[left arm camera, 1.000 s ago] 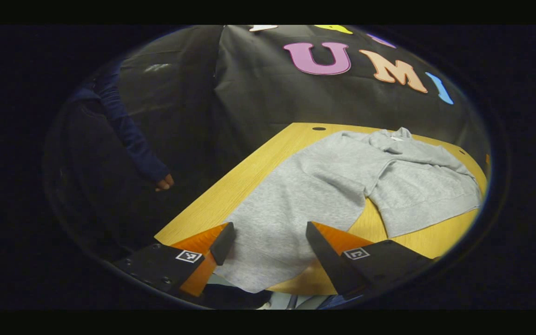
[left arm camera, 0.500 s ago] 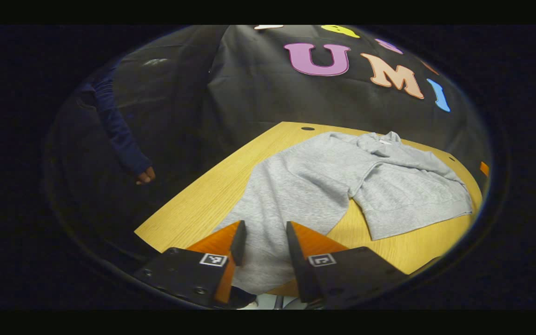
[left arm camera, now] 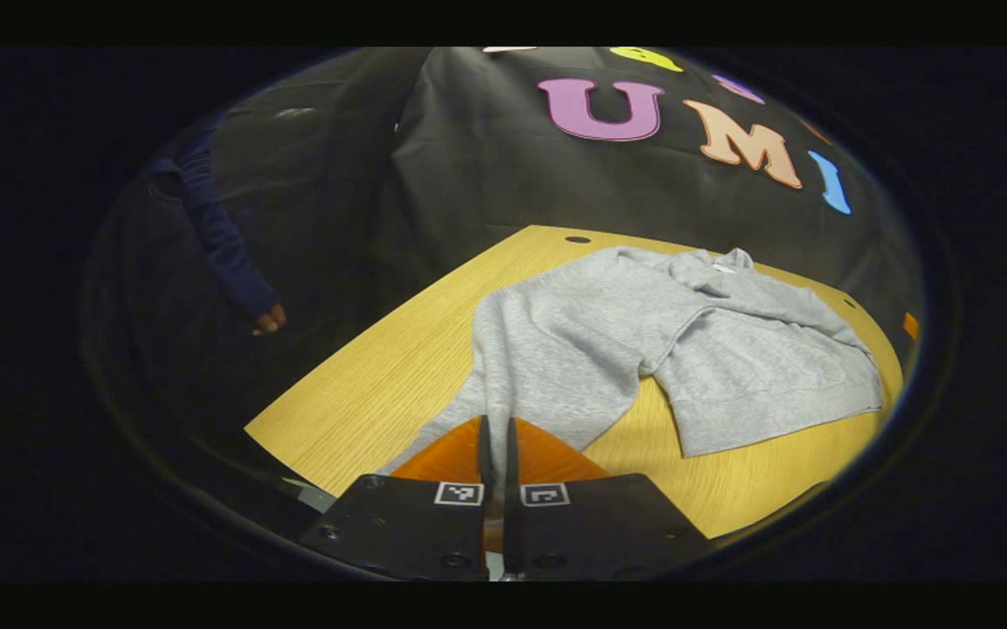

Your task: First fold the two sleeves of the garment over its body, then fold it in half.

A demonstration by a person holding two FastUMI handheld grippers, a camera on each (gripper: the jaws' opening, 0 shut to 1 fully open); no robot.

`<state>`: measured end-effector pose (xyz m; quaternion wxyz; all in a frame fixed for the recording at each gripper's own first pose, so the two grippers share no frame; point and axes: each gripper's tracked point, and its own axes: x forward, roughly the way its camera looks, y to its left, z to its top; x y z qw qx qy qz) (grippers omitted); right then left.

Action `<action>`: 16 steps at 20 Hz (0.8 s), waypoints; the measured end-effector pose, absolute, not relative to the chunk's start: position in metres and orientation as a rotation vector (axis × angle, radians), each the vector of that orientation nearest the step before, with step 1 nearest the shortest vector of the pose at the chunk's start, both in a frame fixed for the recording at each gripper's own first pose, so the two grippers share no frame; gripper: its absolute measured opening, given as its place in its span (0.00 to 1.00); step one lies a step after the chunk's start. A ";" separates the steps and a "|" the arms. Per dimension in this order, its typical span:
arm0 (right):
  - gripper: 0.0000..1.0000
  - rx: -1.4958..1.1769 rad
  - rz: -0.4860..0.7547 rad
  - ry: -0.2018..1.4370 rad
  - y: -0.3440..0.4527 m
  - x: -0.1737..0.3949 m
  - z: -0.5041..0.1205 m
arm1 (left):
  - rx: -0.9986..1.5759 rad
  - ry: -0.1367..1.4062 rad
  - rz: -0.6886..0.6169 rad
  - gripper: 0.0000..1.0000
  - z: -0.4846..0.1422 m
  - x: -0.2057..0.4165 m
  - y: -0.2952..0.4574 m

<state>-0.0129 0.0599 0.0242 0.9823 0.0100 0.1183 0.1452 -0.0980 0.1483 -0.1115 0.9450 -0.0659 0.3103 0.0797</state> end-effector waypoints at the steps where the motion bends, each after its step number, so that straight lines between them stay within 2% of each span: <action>1: 0.98 0.019 0.292 0.238 0.059 -0.013 0.023 | -0.143 0.636 0.163 0.01 -0.109 -0.096 0.146; 6: 0.98 0.018 0.280 0.265 0.053 -0.011 0.014 | -0.161 0.576 0.060 0.00 -0.074 -0.054 0.097; 12: 0.98 0.046 0.276 0.264 0.051 -0.011 0.017 | -0.124 0.403 -0.250 0.00 -0.003 0.040 -0.053; 16: 0.98 0.060 0.259 0.290 0.042 -0.010 0.011 | -0.118 0.384 -0.453 0.00 0.014 0.074 -0.164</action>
